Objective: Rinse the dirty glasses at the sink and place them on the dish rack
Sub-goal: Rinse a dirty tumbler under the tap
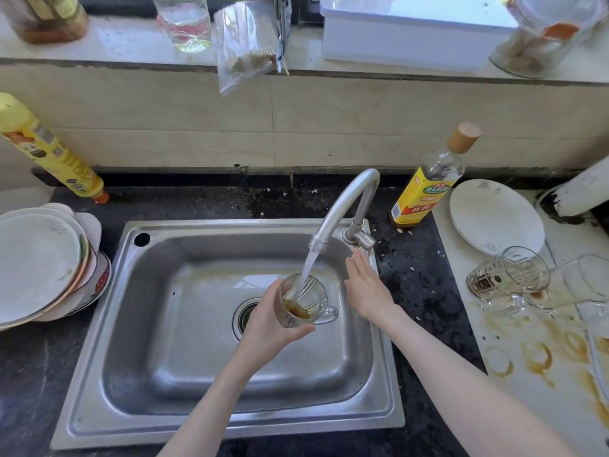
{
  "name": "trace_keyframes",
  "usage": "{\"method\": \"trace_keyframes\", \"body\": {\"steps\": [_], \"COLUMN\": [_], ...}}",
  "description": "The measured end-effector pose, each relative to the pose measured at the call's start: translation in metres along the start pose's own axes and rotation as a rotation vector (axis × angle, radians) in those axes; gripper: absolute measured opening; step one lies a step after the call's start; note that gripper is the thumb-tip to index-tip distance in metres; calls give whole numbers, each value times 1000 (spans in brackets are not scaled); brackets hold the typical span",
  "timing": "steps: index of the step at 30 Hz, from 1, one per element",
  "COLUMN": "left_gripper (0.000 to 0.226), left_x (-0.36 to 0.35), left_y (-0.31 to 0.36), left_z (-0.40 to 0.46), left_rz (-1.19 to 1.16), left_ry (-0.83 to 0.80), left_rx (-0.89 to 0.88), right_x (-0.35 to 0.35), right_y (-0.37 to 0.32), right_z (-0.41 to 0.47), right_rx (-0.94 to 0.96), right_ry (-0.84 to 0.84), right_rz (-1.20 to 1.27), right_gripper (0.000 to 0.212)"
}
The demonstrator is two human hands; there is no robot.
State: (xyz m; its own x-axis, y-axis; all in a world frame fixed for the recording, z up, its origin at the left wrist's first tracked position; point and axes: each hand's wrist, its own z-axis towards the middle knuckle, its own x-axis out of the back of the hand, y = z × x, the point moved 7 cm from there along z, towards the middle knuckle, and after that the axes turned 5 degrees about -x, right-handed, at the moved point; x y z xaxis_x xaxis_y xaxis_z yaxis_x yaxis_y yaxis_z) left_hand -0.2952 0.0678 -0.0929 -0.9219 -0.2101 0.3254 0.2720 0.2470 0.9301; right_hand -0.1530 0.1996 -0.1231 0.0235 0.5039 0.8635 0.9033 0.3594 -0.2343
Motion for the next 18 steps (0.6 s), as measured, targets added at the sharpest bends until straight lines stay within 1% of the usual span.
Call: {"method": "trace_keyframes", "body": {"steps": [2, 4, 6, 7, 8, 10, 13, 14, 16, 18], "left_gripper": [72, 73, 67, 64, 63, 59, 31, 30, 41, 46], "left_x": [0, 1, 2, 2, 1, -2, -7, -7, -11, -14], "left_y": [-2, -5, -7, -7, -7, -3, 3, 4, 3, 2], "left_z": [0, -1, -1, -1, 0, 2, 4, 4, 2, 0], "left_rz": [-19, -48, -81, -106, -126, -154, -105, -105, -204, -277], "left_ry": [-3, 3, 17, 22, 25, 0, -28, -33, -63, -63], "left_rx": [19, 52, 107, 139, 174, 231, 346, 384, 436, 434], "right_x": [2, 1, -4, -7, -9, -7, 0, 1, 0, -2], "right_y": [-2, -4, -13, -18, -22, -27, -30, -30, -28, -25], "right_z": [-11, -29, -51, -60, -67, -71, -69, -68, -64, -61], "right_rx": [-12, -73, -96, -83, -65, -61, -150, -191, -303, -452], "right_ry": [-3, -27, -111, -147, -161, -153, -153, -161, -194, -211], "right_rz": [259, 562, 817, 901, 953, 1026, 1141, 1163, 1193, 1285], "right_gripper": [47, 43, 34, 29, 27, 29, 22, 21, 23, 23]}}
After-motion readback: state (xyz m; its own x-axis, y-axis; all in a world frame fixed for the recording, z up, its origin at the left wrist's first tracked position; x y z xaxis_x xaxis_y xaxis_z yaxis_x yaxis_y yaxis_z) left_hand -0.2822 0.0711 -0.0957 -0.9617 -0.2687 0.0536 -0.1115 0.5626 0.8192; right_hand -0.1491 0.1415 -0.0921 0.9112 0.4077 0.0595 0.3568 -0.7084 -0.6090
